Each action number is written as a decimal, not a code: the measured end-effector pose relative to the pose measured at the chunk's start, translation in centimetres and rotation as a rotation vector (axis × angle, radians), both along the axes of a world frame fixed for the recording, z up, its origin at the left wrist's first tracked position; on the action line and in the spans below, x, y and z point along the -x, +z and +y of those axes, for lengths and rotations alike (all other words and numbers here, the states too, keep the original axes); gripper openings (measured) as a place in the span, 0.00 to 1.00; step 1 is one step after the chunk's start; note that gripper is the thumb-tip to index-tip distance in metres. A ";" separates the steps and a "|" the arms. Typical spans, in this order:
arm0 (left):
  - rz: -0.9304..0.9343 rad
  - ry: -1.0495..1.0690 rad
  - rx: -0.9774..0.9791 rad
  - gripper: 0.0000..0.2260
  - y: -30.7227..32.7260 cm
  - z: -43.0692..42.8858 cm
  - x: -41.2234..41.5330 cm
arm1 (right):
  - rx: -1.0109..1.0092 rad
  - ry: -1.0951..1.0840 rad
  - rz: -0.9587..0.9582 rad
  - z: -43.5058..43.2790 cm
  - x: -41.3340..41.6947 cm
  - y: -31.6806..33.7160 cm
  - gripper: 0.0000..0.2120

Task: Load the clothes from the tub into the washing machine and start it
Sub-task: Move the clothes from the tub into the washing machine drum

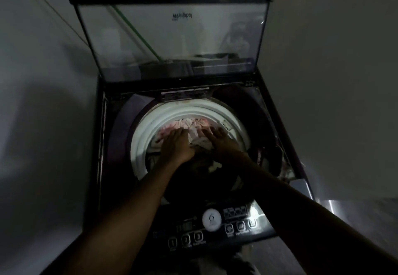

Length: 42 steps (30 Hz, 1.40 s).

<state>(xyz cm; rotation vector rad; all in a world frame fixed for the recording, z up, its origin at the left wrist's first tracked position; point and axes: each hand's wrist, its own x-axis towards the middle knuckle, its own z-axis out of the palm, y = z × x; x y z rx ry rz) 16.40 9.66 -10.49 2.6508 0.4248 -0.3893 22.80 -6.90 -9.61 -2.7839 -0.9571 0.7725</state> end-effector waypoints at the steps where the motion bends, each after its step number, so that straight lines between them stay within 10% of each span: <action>1: -0.025 0.024 0.001 0.35 1.0 -0.5 0.4 | -0.046 -0.035 -0.041 -0.5 0.2 0.8 0.34; 13: -0.363 -0.007 -0.041 0.25 8.1 -13.9 3.8 | -0.516 -0.187 -0.439 -12.3 2.3 9.6 0.24; 23: -0.547 -0.071 -0.161 0.22 9.1 -34.2 3.1 | -0.412 -0.180 -0.501 -33.6 1.2 9.0 0.24; 42: -0.231 -0.233 -0.099 0.24 -1.1 -48.2 -2.9 | -0.338 -0.304 -0.222 -49.6 -2.3 -1.0 0.24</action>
